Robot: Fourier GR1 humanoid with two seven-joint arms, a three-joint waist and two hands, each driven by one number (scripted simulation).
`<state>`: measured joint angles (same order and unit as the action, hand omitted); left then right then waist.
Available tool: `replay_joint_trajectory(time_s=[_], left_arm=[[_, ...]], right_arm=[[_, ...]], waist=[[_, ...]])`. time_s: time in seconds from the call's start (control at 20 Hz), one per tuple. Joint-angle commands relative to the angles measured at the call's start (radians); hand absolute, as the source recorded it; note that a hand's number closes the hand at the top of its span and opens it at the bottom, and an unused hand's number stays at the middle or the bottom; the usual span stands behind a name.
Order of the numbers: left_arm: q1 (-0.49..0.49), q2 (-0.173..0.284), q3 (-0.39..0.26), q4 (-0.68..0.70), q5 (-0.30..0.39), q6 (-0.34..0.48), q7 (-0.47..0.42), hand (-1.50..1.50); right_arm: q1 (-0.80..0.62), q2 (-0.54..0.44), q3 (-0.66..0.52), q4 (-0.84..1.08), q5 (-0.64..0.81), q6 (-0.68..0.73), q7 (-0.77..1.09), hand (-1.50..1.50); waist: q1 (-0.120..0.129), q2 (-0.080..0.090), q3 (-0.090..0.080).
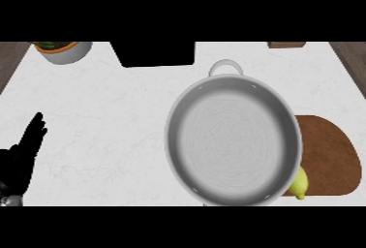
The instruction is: Pick the lemon from the cutting board and place it in the pot
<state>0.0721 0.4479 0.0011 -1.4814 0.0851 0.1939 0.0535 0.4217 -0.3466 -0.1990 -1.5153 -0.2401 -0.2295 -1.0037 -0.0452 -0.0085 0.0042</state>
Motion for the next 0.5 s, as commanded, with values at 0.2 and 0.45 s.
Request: replay_joint_trajectory(time_s=[0.2,0.45], left_arm=[[0.032,0.003,-0.001,-0.033,-0.016,-0.050,-0.004,0.00],[-0.033,-0.031,-0.019,-0.041,-0.040,-0.018,0.044,0.00]], right_arm=[[0.176,-0.085,-0.037,-0.096,0.099,0.048,0.004,-1.50],[0.247,-0.178,0.019,-0.281,0.235,0.021,0.251,-1.50]], waist=[[0.042,0.007,-0.005],[0.044,0.010,-0.006]])
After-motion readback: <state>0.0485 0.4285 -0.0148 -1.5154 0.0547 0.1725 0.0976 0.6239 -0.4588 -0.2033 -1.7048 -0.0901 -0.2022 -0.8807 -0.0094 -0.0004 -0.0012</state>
